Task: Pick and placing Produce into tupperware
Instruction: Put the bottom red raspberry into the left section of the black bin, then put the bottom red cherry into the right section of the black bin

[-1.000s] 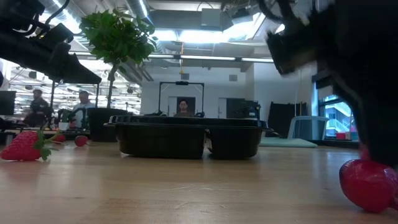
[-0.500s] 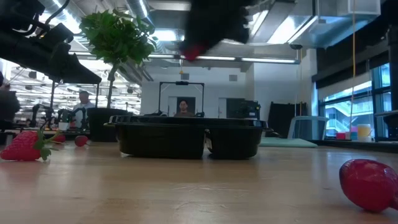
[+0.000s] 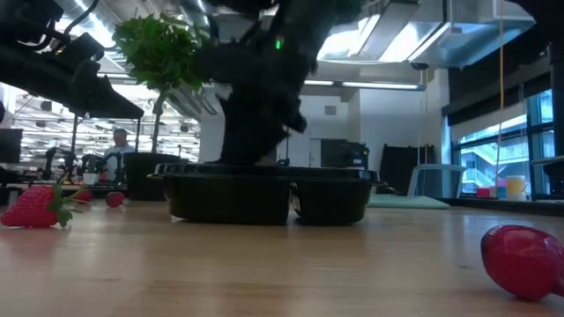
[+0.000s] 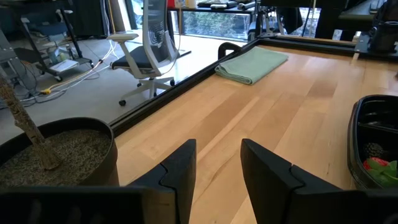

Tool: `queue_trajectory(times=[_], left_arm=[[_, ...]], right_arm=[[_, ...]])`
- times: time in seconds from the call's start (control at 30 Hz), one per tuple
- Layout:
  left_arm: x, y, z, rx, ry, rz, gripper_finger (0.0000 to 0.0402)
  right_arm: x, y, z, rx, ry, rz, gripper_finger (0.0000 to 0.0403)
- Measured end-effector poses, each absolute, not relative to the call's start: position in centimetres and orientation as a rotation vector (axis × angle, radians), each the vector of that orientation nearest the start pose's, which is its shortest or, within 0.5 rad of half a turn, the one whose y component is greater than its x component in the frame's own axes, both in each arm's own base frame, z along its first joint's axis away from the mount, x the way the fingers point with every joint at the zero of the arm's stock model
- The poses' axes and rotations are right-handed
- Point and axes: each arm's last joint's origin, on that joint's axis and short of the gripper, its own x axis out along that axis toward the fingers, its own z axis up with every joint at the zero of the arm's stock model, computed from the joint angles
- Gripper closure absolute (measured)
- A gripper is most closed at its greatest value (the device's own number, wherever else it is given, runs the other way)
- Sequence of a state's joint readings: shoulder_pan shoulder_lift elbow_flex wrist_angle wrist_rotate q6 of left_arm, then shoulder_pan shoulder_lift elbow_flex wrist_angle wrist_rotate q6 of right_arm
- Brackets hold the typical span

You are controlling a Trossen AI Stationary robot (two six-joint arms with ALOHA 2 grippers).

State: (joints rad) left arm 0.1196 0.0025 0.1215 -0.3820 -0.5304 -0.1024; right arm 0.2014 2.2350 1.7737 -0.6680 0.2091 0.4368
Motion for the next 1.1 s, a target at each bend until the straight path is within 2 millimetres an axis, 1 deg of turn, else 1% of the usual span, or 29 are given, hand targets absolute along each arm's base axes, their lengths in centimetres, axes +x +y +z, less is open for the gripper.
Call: queue_trajectory(times=[0.1,0.2,0.3,0.43,0.53,1.1], left_arm=[[7.9,2.4,16.9,-0.044,0.229,0.659,0.0282],[7.9,2.4,16.9,-0.044,0.229,0.658,0.0282],[7.9,2.4,16.9,-0.044,0.228,0.658,0.0282],[7.9,2.4,16.9,-0.044,0.229,0.658,0.0282],[7.9,2.4,16.9,-0.044,0.229,0.659,0.0282],[7.9,2.4,16.9,-0.044,0.229,0.658,0.0282]], right_arm=[[46.2,8.2,16.0,0.164,1.121,-0.256,0.0310],[46.0,8.0,15.6,0.164,1.151,-0.261,0.0310],[46.1,8.0,15.6,0.165,1.146,-0.260,0.0308],[46.1,8.0,15.6,0.167,1.149,-0.260,0.0287],[46.0,8.0,15.5,0.185,1.148,-0.272,0.0279],[46.1,8.0,15.6,0.204,1.138,-0.282,0.0273]])
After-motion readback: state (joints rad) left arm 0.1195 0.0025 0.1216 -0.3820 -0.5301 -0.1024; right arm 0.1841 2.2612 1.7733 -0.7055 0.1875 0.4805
